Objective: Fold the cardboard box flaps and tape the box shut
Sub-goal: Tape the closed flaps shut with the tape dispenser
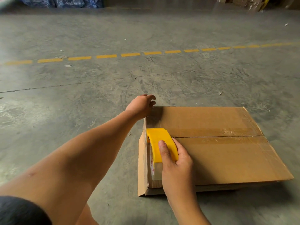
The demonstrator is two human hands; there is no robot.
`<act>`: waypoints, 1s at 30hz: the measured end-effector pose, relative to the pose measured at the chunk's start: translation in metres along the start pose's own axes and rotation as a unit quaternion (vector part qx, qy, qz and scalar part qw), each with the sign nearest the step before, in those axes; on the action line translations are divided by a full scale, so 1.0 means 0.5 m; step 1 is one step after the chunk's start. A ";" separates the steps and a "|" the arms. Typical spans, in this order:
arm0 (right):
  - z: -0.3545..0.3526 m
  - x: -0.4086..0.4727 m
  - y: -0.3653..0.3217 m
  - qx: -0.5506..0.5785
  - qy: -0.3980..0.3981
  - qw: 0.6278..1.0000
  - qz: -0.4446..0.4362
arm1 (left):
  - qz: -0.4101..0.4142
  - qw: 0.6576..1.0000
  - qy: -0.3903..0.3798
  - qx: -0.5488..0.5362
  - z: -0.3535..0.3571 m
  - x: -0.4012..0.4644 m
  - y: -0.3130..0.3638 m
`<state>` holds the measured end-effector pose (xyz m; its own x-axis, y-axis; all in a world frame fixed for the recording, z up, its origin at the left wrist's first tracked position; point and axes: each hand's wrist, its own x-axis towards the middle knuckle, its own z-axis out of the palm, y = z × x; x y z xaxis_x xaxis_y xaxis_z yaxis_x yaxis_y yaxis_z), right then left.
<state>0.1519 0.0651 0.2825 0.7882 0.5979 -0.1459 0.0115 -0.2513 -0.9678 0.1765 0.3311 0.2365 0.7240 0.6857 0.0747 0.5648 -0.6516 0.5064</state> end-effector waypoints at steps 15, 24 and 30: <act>-0.063 -0.046 -0.018 -0.060 -0.033 0.998 0.004 | 0.125 0.956 -0.211 0.160 0.030 -0.018 0.009; -0.068 -0.133 0.006 -0.032 -0.011 0.999 0.004 | 0.102 0.951 -0.219 0.191 0.019 -0.045 0.035; -0.072 -0.138 0.015 -0.033 -0.027 0.999 -0.004 | 0.141 0.947 -0.147 0.247 0.005 -0.090 0.076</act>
<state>0.1201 -0.0055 0.2927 0.7535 0.6399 -0.1513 0.0588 -0.2948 -0.9537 0.1665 0.2745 0.2501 0.9119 0.3885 -0.1326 0.3958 -0.9177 0.0329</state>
